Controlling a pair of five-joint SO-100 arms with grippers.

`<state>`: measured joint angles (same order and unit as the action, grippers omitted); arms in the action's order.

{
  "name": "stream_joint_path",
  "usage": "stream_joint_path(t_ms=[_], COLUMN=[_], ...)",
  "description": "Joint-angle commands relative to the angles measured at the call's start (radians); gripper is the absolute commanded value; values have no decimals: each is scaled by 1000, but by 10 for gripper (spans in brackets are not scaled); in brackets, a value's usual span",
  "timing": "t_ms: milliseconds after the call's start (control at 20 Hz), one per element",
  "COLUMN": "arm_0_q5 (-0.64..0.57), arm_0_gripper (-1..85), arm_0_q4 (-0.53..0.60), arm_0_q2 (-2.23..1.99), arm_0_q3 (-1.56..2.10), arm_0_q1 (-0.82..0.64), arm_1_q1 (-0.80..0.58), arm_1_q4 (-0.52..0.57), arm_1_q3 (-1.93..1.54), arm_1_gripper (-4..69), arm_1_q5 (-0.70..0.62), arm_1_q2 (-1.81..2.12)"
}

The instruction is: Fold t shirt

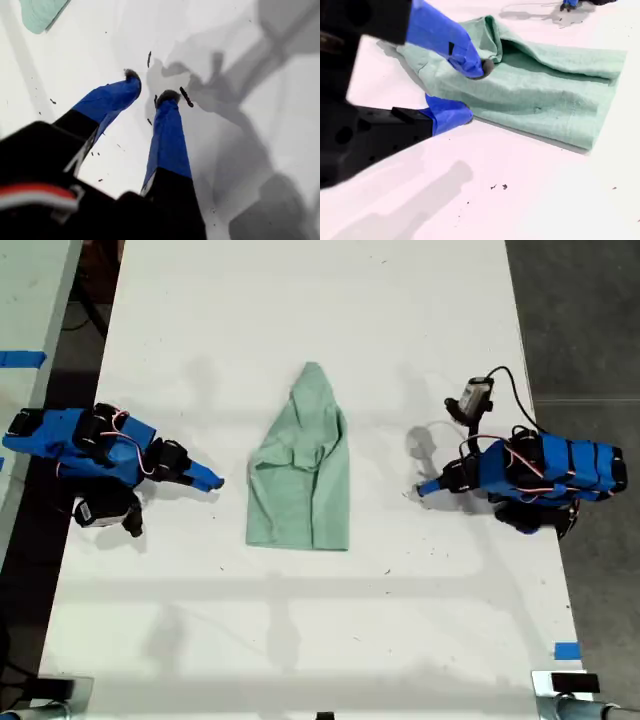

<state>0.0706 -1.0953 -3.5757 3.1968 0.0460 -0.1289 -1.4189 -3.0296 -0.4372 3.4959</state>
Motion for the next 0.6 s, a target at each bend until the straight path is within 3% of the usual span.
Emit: stream_joint_path(t_ms=[0,550], arm_0_q5=[15,15], arm_0_gripper=[112,112], arm_0_q4=[-3,-3], arm_0_q2=[-9,-9], arm_0_q3=[8,8], arm_0_q1=[-3,-3], arm_1_q1=[-2,-2], arm_1_q4=[25,25], arm_1_q3=[-54,-54], arm_1_gripper=[106,88], arm_1_q5=[-17,-35], arm_1_q2=[6,6])
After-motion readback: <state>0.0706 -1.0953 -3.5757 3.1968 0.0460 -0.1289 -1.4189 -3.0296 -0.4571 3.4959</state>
